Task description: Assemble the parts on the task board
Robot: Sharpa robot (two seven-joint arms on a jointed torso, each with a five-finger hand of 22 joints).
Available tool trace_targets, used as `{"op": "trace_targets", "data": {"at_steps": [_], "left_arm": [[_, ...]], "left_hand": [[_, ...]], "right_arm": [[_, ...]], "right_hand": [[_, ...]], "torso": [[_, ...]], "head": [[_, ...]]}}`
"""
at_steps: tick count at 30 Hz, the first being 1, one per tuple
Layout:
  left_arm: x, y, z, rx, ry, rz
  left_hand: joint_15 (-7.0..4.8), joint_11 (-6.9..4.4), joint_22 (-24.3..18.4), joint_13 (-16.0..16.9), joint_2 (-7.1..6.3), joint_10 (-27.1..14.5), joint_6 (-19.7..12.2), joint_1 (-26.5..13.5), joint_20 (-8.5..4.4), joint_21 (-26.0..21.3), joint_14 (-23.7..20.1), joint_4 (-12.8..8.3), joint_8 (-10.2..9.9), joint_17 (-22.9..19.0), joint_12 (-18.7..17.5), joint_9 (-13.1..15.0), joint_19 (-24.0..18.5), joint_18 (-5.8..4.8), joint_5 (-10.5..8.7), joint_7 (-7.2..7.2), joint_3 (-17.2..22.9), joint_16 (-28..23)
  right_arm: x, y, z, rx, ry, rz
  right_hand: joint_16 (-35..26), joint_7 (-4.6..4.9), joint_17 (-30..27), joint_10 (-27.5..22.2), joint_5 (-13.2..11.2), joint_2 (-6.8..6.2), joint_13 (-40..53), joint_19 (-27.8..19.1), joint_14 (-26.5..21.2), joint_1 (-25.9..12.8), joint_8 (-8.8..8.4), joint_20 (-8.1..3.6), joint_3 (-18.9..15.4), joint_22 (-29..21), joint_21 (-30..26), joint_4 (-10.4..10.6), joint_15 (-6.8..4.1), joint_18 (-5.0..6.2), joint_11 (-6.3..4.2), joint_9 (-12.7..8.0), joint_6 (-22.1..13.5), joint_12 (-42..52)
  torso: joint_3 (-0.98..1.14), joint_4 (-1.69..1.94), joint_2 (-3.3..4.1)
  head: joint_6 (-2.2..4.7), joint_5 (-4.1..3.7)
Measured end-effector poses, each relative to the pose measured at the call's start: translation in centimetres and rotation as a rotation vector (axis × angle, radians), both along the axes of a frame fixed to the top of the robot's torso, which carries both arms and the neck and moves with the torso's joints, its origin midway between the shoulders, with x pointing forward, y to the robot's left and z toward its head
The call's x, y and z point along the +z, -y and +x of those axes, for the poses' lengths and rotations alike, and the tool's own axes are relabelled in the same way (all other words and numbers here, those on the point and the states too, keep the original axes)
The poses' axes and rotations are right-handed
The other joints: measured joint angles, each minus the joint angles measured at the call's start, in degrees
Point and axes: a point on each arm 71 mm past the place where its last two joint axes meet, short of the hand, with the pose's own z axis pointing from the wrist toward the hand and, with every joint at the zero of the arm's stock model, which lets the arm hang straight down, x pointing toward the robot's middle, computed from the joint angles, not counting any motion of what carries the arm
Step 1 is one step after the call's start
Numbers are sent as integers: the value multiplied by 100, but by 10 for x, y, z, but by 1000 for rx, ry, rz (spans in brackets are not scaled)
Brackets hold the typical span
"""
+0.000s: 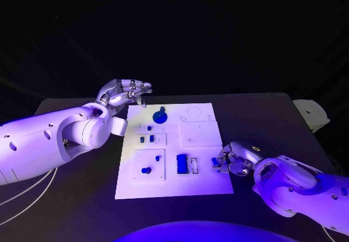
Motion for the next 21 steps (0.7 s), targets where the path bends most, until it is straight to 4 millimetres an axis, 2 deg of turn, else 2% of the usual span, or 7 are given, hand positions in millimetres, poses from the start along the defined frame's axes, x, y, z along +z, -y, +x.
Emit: {"op": "trace_targets", "data": {"at_steps": [3,4,8,11,13,18,21], "left_arm": [[0,0,0,-1,0,0],[0,0,0,-1,1,1],[0,0,0,-2,1,1],[0,0,0,-2,1,2],[0,0,0,-2,1,2],[0,0,0,-3,1,3],[0,0,0,-3,1,4]], "left_hand": [[0,0,0,0,0,0,0,0,0,0,0,0,0,0,0,0,0,0,0,0,0,0],[0,0,0,0,0,0,0,0,0,0,0,0,0,0,0,0,0,0,0,0,0,0],[0,0,0,0,0,0,0,0,0,0,0,0,0,0,0,-1,0,0,0,0,0,0],[0,22,0,0,0,-22,0,0,0,0,0,0,0,0,0,-1,0,0,0,0,0,0],[0,21,0,0,0,-21,0,0,0,0,0,0,0,0,0,-1,0,0,0,0,0,0],[0,21,0,0,0,-21,0,0,0,0,0,0,0,1,0,-1,0,0,0,0,0,0],[0,21,0,0,0,-21,0,0,0,0,0,0,0,1,0,-1,0,0,0,0,0,0]], "right_arm": [[-1,-3,1,10,10,-10],[-1,-4,1,15,15,-14],[0,-8,1,37,36,-32],[0,-10,1,55,53,-47],[1,-12,1,65,62,-55],[1,-14,-1,86,79,-73],[1,-15,-1,92,83,-77]], "right_hand": [[0,-34,0,-12,-274,16,274,0,1,296,-47,0,130,0,0,-46,2,0,-29,0,34,0],[0,-39,0,-12,-317,-13,276,0,0,342,-58,0,182,0,0,-64,1,0,-29,-2,39,-1],[0,-83,-1,-31,-329,-250,276,0,-30,579,-78,0,472,0,0,-202,-35,0,-49,-5,123,-40],[0,-80,0,-30,-228,-385,270,0,-11,714,-145,0,737,-1,0,-246,-56,0,-50,-59,162,-77],[0,-80,-1,-10,-36,-438,266,0,-9,767,-179,0,874,-1,0,-156,-59,0,-71,-129,162,-91],[0,-56,-1,11,134,-498,229,0,-2,827,-207,0,1127,3,0,49,-69,0,-91,-113,179,-99],[0,-44,-1,22,334,-498,180,0,-9,827,-230,0,1349,4,0,210,-76,0,-102,-75,166,-99]], "torso": [[3,1,-2],[3,1,-2],[5,5,-2],[6,5,-4],[6,4,-5],[6,4,-8],[6,3,-8]], "head": [[-5,1],[-6,2],[-13,6],[-20,11],[-22,15],[-21,19],[-20,23]]}}
